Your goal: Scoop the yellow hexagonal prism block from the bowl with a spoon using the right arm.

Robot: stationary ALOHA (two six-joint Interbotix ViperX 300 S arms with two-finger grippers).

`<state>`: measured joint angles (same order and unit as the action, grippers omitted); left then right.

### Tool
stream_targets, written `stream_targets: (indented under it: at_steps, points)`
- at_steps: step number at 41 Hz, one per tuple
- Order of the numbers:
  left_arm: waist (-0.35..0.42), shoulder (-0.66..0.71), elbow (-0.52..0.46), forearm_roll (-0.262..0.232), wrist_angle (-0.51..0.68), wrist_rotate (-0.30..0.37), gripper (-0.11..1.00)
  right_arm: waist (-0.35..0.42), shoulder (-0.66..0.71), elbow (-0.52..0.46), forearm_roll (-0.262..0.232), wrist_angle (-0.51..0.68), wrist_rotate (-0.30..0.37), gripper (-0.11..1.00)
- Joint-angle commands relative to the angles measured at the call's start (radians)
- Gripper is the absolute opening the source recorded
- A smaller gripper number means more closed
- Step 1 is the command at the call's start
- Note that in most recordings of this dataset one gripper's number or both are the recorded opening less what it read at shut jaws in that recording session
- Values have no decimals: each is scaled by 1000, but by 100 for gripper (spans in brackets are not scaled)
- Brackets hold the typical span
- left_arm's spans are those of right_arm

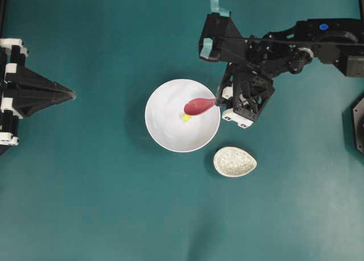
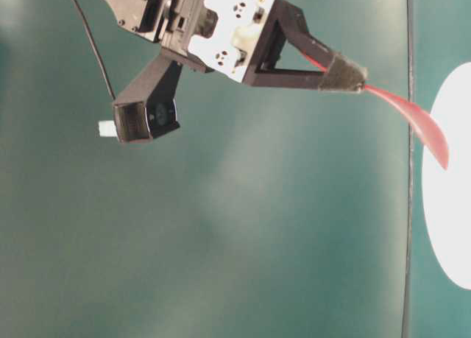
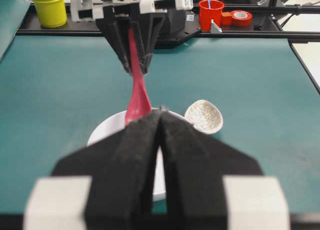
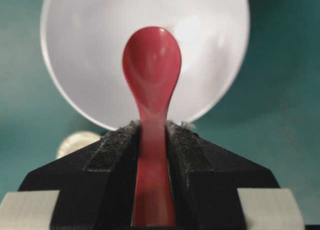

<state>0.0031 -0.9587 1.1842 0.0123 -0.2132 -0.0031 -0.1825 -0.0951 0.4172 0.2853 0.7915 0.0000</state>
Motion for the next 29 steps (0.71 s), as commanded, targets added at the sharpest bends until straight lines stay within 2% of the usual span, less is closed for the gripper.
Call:
stream_targets:
  at_steps: [1, 19, 29]
  points:
    - [0, 8, -20, 3, -11, -2, -1, 17, -5, -48, -44, 34, 26, 22]
    - [0, 8, -21, 3, -11, -3, -1, 49, 84, -169, -61, 199, 54, 22]
    - [0, 8, -21, 2, -11, -3, -1, 51, 103, -179, -83, 227, 55, 22]
